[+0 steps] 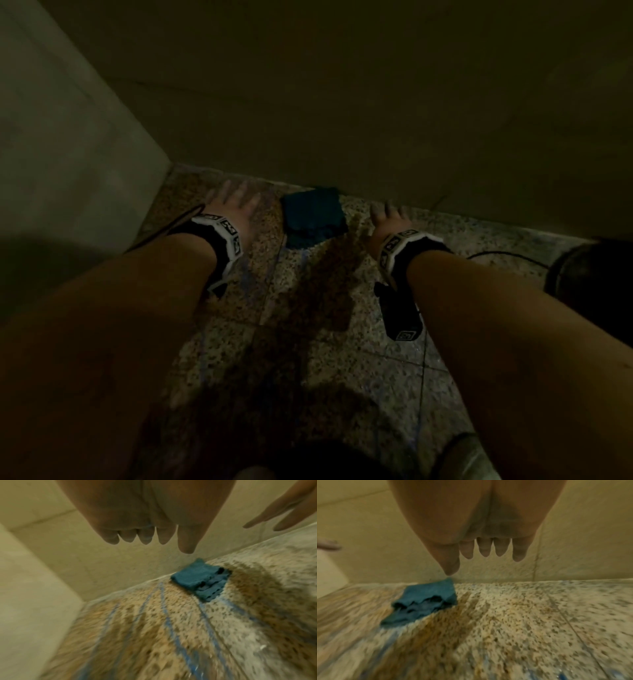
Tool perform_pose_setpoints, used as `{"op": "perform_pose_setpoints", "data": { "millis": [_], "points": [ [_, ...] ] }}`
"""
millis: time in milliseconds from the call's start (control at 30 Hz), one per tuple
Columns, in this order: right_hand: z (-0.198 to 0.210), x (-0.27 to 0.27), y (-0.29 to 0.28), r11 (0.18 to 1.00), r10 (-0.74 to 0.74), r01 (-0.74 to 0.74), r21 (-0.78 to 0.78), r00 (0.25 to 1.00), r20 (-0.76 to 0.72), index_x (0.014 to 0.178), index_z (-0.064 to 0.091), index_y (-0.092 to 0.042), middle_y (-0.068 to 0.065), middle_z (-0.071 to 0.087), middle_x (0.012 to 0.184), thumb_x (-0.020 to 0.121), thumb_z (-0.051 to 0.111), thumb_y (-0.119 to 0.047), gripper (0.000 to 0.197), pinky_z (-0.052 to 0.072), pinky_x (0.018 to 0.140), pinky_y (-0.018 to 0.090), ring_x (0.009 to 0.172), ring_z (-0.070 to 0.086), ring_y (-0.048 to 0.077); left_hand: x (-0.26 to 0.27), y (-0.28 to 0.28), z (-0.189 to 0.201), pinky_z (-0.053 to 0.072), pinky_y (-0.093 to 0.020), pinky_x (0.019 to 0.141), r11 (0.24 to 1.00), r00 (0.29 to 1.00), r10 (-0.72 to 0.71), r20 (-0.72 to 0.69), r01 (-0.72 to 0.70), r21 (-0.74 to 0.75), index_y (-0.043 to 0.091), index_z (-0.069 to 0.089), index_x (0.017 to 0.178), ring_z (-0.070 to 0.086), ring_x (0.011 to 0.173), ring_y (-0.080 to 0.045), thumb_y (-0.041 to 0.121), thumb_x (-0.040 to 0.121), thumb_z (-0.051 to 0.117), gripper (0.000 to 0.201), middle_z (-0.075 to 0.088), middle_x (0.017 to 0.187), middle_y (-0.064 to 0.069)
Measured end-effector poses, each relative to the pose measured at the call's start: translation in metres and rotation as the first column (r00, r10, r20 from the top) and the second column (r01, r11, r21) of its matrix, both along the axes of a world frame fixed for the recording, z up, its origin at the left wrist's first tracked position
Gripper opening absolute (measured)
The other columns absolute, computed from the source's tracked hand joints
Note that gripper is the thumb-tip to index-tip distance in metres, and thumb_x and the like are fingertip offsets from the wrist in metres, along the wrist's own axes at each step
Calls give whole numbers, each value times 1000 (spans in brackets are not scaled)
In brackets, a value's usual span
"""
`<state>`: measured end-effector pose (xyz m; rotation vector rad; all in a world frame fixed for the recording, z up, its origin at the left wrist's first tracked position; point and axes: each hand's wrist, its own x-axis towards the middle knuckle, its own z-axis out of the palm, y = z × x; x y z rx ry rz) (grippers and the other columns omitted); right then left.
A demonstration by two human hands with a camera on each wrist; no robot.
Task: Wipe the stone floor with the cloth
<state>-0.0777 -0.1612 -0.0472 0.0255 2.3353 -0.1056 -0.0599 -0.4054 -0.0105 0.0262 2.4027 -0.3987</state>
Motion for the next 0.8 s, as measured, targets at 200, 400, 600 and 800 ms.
{"op": "perform_pose_setpoints", "data": {
  "millis": [200, 400, 600, 800],
  "points": [
    [6, 5, -2, 990, 140, -137, -40, 988, 69, 153, -6, -16, 9, -16, 158, 98, 46, -28, 76, 5, 118, 52, 146, -10, 33, 19, 8, 20, 3, -41, 118, 979, 979, 204, 14, -204, 2, 26, -7, 152, -12, 145, -28, 54, 99, 21, 66, -18, 158, -2],
    [0, 12, -1, 977, 213, -213, -4, 973, 90, 153, -3, -16, 11, -14, 159, 100, 40, -28, 69, 4, 118, 52, 145, -9, 36, 23, 18, 5, 6, -44, 119, 958, 959, 281, 19, -282, 45, 23, -7, 152, -10, 146, -28, 55, 99, 23, 69, -15, 158, -4],
    [-10, 3, -7, 998, 42, -45, 46, 997, 58, 153, -2, -18, 8, -13, 159, 100, 42, -30, 70, 10, 117, 52, 146, -8, 33, 3, 8, -27, 4, -42, 117, 998, 998, 63, 29, -63, 3, 19, -11, 151, -9, 146, -30, 47, 101, 30, 71, -14, 158, -6],
    [-29, -1, -14, 997, -61, 60, 46, 998, 29, 153, -4, -22, 5, -16, 159, 101, 38, -25, 66, 11, 117, 51, 146, -10, 32, -39, 21, -51, 6, -40, 117, 986, 996, -73, 60, 63, 157, 19, -6, 153, -7, 146, -29, 43, 101, 33, 69, -13, 159, -5]
  ]
}}
